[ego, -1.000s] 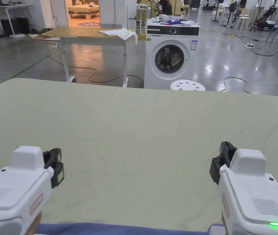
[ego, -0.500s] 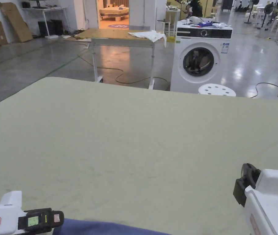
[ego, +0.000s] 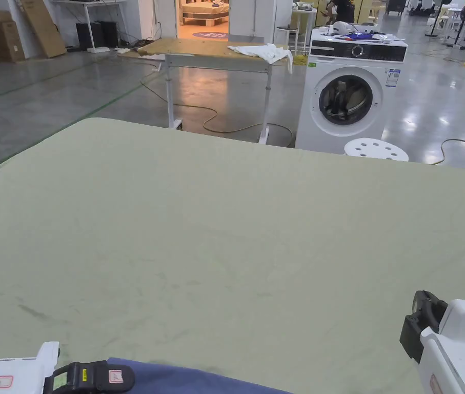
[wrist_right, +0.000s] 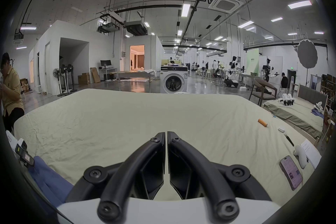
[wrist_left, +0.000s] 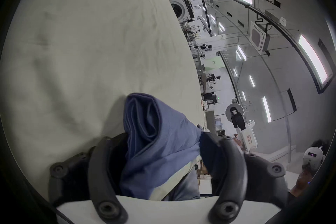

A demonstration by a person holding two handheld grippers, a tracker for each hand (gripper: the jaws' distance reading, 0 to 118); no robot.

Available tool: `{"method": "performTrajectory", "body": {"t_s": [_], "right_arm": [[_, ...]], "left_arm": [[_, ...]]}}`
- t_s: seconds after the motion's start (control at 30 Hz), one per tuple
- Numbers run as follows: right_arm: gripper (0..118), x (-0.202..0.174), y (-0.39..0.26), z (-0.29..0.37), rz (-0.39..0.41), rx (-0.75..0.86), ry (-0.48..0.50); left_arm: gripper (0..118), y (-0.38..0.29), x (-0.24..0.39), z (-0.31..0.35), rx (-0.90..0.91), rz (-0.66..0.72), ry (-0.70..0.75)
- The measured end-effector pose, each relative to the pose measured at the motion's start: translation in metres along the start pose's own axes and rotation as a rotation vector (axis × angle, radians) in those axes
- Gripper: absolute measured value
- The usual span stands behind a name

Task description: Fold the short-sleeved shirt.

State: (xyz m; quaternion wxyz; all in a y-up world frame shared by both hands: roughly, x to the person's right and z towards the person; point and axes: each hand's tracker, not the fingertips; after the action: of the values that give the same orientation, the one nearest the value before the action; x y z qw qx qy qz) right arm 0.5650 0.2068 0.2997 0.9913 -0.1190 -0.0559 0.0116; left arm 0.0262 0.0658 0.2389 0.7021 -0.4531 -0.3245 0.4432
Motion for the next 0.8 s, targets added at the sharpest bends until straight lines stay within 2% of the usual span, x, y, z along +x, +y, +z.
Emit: {"method": "performTrajectory", "body": {"t_s": [0.1, 0.17, 0.23, 0.3, 0.37, 0.6, 0.8], "right_arm": [[1, -0.004, 0.000, 0.000, 0.004, -0.006, 0.009], [1, -0.006, 0.001, -0.001, 0.011, -0.010, 0.015], [1, -0.008, 0.001, -0.002, 0.014, -0.010, 0.021], [1, -0.008, 0.001, -0.002, 0.016, -0.010, 0.024], [1, -0.009, 0.002, -0.003, 0.021, -0.011, 0.028], [1, -0.007, 0.000, -0.004, 0.025, -0.017, 0.038], [1, -0.002, 0.000, -0.006, 0.018, -0.018, 0.045]], "left_arm": [[46, 0.001, 0.003, -0.015, -0.030, 0.006, 0.094], [13, 0.000, 0.009, -0.020, -0.046, -0.068, 0.203], [8, 0.000, 0.016, -0.016, -0.033, -0.056, 0.161], [6, 0.001, 0.024, -0.013, -0.027, -0.069, 0.190], [5, 0.000, 0.037, -0.011, -0.028, -0.116, 0.223], [3, 0.006, 0.077, 0.011, 0.017, -0.132, 0.239], [3, 0.022, 0.106, 0.057, 0.082, -0.205, 0.411]]}}
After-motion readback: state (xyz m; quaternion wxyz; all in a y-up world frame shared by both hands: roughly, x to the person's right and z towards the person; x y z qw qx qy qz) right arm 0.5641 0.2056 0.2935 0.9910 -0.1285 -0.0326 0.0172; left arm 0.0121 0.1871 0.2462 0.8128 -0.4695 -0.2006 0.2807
